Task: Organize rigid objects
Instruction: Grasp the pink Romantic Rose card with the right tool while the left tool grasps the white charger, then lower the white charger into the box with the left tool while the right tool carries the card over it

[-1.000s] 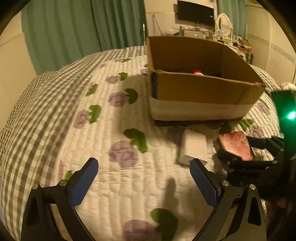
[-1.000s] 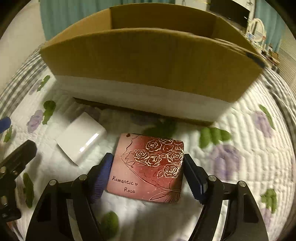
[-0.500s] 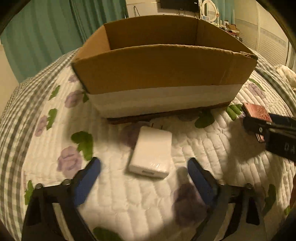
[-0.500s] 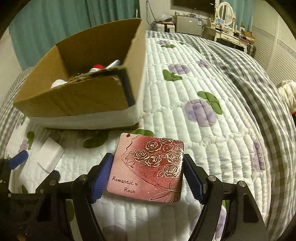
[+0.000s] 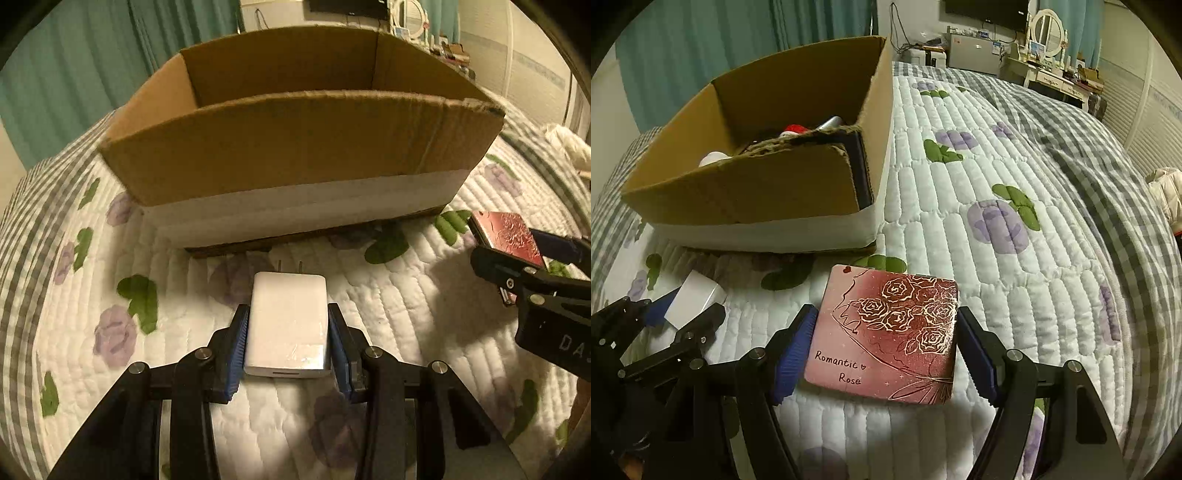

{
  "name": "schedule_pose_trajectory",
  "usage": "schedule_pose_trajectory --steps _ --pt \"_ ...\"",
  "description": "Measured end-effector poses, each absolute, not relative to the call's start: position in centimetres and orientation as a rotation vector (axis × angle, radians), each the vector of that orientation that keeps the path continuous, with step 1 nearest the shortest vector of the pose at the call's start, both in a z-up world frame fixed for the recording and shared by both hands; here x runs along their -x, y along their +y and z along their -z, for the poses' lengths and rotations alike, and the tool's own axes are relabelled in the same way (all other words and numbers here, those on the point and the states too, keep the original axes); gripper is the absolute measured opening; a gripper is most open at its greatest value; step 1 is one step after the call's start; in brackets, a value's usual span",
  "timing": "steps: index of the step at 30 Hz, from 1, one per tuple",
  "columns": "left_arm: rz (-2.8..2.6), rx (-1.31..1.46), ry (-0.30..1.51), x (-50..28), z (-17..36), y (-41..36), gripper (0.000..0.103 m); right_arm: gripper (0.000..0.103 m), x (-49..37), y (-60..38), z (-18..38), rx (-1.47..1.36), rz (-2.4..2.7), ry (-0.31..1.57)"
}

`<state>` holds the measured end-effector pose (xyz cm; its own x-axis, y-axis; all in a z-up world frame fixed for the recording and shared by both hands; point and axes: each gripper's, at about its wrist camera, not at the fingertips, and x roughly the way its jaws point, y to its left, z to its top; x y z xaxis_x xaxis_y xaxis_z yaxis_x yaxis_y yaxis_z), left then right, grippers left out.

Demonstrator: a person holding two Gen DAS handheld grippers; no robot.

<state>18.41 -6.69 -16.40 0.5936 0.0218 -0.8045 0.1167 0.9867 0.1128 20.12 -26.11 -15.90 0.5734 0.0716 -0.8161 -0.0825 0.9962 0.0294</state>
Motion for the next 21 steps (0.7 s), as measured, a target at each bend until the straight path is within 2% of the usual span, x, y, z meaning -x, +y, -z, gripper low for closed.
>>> schedule_pose_trajectory --steps 14,21 --pt "0.094 -0.065 0.824 -13.1 7.8 -6.5 0.041 0.074 -13.9 -24.6 7.8 0.095 -0.135 0.861" --pt "0.118 -0.045 0.752 -13.2 3.5 -5.9 0.041 0.074 -13.5 -24.2 3.1 0.094 -0.159 0.777"
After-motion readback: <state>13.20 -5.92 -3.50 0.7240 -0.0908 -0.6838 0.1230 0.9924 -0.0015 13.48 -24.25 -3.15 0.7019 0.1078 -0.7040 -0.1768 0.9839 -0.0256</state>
